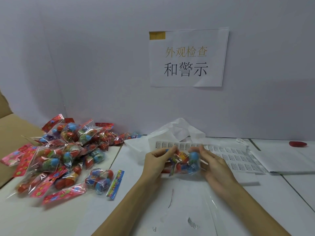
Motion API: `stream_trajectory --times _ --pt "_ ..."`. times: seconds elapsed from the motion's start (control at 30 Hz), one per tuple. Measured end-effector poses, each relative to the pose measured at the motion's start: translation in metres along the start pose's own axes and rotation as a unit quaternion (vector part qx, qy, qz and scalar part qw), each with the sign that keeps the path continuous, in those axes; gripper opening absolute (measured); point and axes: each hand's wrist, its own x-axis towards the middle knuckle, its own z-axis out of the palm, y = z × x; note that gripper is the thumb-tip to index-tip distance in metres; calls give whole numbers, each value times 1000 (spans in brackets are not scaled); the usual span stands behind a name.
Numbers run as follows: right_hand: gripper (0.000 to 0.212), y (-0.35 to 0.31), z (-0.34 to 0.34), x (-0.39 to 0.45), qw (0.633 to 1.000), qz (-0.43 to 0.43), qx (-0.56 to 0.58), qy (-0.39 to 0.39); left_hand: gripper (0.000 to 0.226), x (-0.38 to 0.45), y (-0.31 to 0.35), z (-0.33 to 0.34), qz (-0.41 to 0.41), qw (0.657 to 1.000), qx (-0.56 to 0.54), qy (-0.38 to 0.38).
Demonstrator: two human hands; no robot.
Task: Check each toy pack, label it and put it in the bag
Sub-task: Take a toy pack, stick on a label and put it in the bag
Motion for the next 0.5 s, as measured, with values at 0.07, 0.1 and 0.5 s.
stream_trajectory --times 0.07,0.1,0.5 --pt "38 -1 2 -3 999 13 -9 -28 30 0 -1 -2 -1 999 -22 24" --pt "37 -2 1 -4 998 23 -20 -53 30 0 -1 -5 3 999 -31 38" --pt "26 0 4 -7 986 7 -140 -92 36 -3 2 -2 -7 997 28 -72"
